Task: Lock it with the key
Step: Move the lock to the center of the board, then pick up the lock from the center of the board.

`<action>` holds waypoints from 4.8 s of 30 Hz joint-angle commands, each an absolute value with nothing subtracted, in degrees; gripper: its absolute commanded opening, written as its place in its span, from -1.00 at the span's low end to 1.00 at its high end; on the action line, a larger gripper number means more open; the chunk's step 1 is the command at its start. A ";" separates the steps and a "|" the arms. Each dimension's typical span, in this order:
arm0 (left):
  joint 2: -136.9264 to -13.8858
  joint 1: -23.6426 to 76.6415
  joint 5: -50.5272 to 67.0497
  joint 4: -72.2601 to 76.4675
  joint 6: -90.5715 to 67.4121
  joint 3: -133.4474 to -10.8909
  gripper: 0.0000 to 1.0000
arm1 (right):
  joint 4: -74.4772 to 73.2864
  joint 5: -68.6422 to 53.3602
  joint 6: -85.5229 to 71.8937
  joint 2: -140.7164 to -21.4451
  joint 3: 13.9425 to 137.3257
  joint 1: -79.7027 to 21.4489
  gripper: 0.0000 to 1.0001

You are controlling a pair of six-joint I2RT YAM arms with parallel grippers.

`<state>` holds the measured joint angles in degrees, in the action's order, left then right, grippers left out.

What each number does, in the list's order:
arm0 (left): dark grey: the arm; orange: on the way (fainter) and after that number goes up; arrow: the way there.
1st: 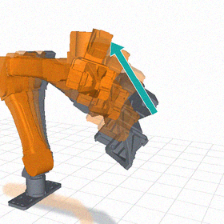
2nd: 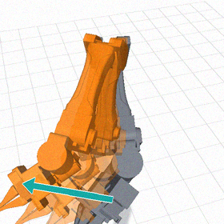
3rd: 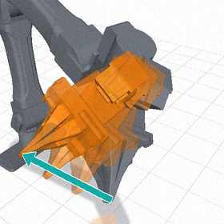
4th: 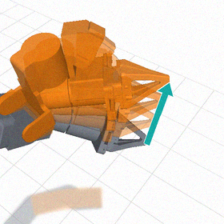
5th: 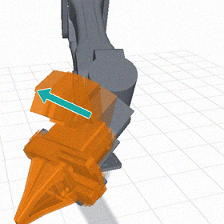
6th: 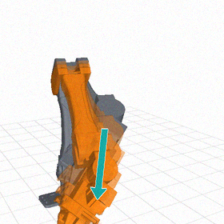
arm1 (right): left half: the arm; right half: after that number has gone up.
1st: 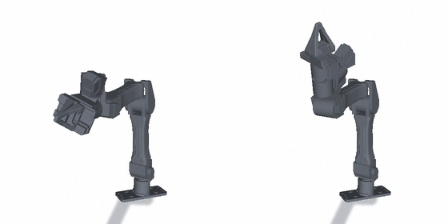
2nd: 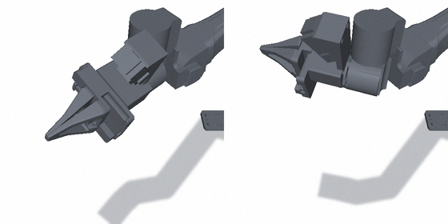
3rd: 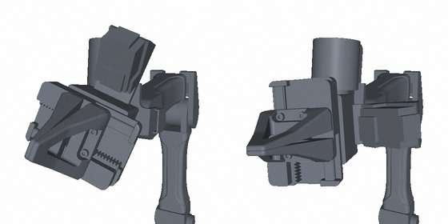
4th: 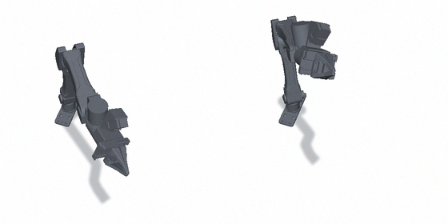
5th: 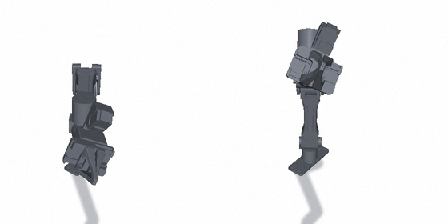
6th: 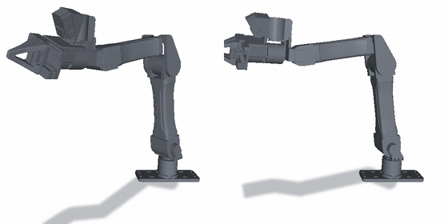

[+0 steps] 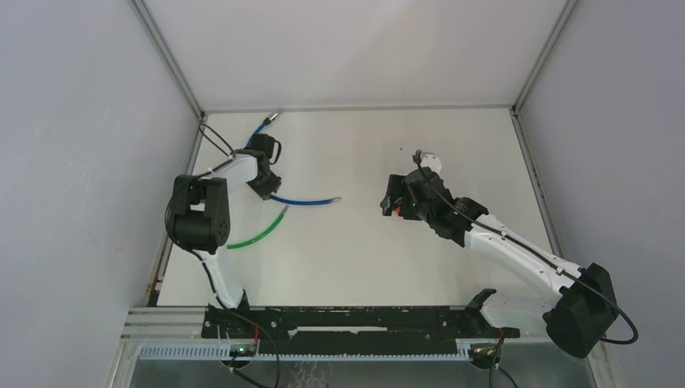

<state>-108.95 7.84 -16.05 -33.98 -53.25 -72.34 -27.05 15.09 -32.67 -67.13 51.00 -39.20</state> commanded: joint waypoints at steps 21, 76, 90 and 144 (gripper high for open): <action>-94.77 21.16 -12.13 -29.17 -72.33 -64.56 -1.00 | -26.40 10.68 -48.92 -73.50 52.02 -38.80 0.82; -92.48 25.72 -20.78 -32.12 -26.24 -78.03 0.63 | -26.58 1.89 -37.27 -85.21 58.61 -20.48 0.51; -130.26 17.58 -14.16 -54.47 -21.44 -124.35 0.48 | -35.70 3.31 -39.90 -63.50 48.13 -26.77 0.59; -100.71 26.58 -17.55 -35.62 -61.62 -69.18 -1.00 | -38.05 6.82 -74.96 -70.27 37.62 -24.21 0.49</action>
<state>-105.93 25.85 -14.87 -36.64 -62.92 -69.95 -42.30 4.14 -72.34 -69.28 37.10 -25.85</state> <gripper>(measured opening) 0.025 0.750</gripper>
